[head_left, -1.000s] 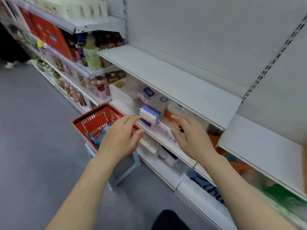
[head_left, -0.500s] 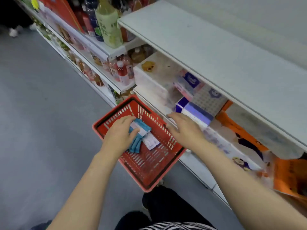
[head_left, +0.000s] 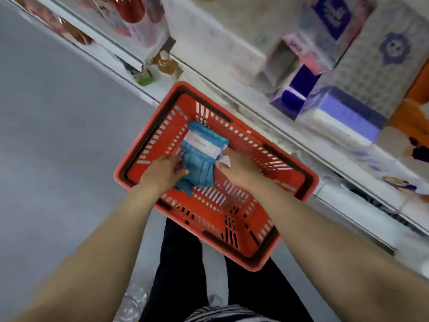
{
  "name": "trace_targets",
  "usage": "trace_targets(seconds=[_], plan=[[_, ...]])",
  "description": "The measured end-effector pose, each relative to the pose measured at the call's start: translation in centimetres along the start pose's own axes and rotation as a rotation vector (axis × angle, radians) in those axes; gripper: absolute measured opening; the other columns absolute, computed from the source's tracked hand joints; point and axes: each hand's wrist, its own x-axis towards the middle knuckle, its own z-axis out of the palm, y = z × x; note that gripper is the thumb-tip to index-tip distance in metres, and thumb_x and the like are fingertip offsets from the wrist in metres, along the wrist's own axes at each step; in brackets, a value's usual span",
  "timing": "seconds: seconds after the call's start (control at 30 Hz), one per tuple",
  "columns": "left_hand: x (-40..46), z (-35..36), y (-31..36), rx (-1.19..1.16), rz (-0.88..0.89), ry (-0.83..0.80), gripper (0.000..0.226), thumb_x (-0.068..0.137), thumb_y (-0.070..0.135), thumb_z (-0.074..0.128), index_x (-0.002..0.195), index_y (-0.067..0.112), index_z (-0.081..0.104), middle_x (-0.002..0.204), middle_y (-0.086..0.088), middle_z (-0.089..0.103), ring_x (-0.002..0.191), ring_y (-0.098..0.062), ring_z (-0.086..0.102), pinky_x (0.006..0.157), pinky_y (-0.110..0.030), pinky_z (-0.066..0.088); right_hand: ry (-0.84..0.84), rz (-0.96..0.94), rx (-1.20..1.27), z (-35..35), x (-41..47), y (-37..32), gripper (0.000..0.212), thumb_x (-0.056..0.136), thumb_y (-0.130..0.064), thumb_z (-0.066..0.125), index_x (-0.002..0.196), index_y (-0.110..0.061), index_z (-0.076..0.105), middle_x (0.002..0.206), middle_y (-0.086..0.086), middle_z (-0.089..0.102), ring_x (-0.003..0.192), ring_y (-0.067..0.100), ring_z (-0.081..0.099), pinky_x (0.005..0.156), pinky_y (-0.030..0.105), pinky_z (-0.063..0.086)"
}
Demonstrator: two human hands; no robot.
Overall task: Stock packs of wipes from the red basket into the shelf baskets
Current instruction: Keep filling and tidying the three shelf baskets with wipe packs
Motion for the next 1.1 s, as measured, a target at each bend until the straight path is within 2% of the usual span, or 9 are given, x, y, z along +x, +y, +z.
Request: trace_targets(seconds=[0.17, 0.37, 0.43, 0.53, 0.67, 0.8, 0.93, 1.03, 1.1], plan=[[4.5, -0.2, -2.0, 0.043, 0.070, -0.312, 0.056, 0.095, 0.048, 0.059, 0.142, 0.021, 0.052, 0.150, -0.007, 0.046, 0.132, -0.027, 0.050, 0.107, -0.036, 0.042, 0.037, 0.033, 0.017, 3.1, 5.1, -1.9, 0.067, 0.099, -0.039, 0.054, 0.156, -0.020, 0.024, 0.166, 0.007, 0.012, 0.152, 0.028, 0.014, 0.120, 0.044, 0.025], [6.9, -0.6, -3.6, -0.060, 0.139, -0.498, 0.056, 0.089, 0.048, 0.068, 0.139, 0.030, 0.054, 0.148, 0.001, 0.049, 0.127, -0.016, 0.052, 0.105, -0.027, 0.041, 0.002, 0.240, 0.159, 6.5, 7.0, -1.0, 0.080, 0.094, -0.053, 0.055, 0.157, -0.027, 0.013, 0.156, 0.009, 0.038, 0.137, 0.033, 0.042, 0.109, 0.047, 0.040], [7.0, -0.2, -4.1, -0.038, 0.133, -0.552, 0.057, 0.086, 0.054, 0.068, 0.138, 0.034, 0.055, 0.147, 0.006, 0.049, 0.127, -0.015, 0.051, 0.107, -0.029, 0.040, 0.116, 0.294, 0.113, 7.6, 6.6, -1.1, 0.080, 0.093, -0.057, 0.055, 0.157, -0.027, 0.017, 0.153, 0.012, 0.039, 0.137, 0.033, 0.039, 0.109, 0.045, 0.040], [6.9, 0.4, -4.9, -0.120, 0.074, -0.518, 0.055, 0.087, 0.061, 0.061, 0.136, 0.037, 0.055, 0.146, 0.010, 0.048, 0.127, -0.015, 0.051, 0.106, -0.034, 0.043, 0.393, 0.244, 0.005, 7.2, 7.2, -2.3, 0.081, 0.090, -0.058, 0.058, 0.154, -0.022, 0.024, 0.152, 0.012, 0.034, 0.140, 0.032, 0.029, 0.111, 0.045, 0.034], [6.6, 0.7, -4.8, -0.386, 0.005, -0.339, 0.046, 0.098, 0.042, 0.057, 0.139, 0.022, 0.053, 0.131, 0.014, 0.053, 0.117, -0.006, 0.053, 0.085, -0.016, 0.043, 0.308, 0.297, 0.110, 7.3, 9.2, -3.3, 0.091, 0.081, -0.055, 0.072, 0.149, -0.015, 0.027, 0.152, 0.010, 0.037, 0.141, 0.029, 0.033, 0.111, 0.043, 0.038], [6.7, 0.4, -3.9, -0.469, 0.027, -0.236, 0.042, 0.102, 0.037, 0.051, 0.140, 0.019, 0.052, 0.137, -0.001, 0.059, 0.127, -0.018, 0.054, 0.096, -0.025, 0.040, 0.278, 0.395, 0.085, 7.5, 9.3, -2.9, 0.086, 0.075, -0.059, 0.076, 0.141, -0.017, 0.040, 0.145, 0.012, 0.044, 0.135, 0.031, 0.040, 0.106, 0.043, 0.041], [6.8, 0.8, -2.9, -0.564, 0.015, -0.203, 0.040, 0.100, 0.036, 0.055, 0.136, 0.018, 0.056, 0.133, -0.004, 0.062, 0.121, -0.019, 0.057, 0.105, -0.036, 0.045, 0.329, 0.404, 0.056, 7.0, 8.0, -1.7, 0.070, 0.072, -0.054, 0.080, 0.127, -0.021, 0.053, 0.136, 0.007, 0.046, 0.129, 0.028, 0.040, 0.104, 0.041, 0.041], [6.5, 1.5, -1.9, -0.641, -0.003, -0.223, 0.042, 0.099, 0.037, 0.057, 0.137, 0.018, 0.054, 0.127, 0.003, 0.062, 0.112, -0.012, 0.056, 0.101, -0.034, 0.047, 0.304, 0.427, 0.412, 7.1, 6.5, -0.4, 0.047, 0.076, -0.036, 0.084, 0.107, -0.019, 0.053, 0.109, -0.002, 0.062, 0.101, 0.016, 0.059, 0.076, 0.029, 0.046], [6.2, 2.0, -1.3, -0.712, -0.027, -0.247, 0.045, 0.098, 0.037, 0.058, 0.138, 0.016, 0.052, 0.125, 0.005, 0.060, 0.111, -0.012, 0.057, 0.096, -0.032, 0.047, 0.282, 0.500, 0.772, 7.3, 5.4, 0.1, 0.050, 0.073, -0.027, 0.088, 0.107, -0.013, 0.053, 0.106, -0.002, 0.065, 0.090, 0.013, 0.062, 0.063, 0.020, 0.045]])
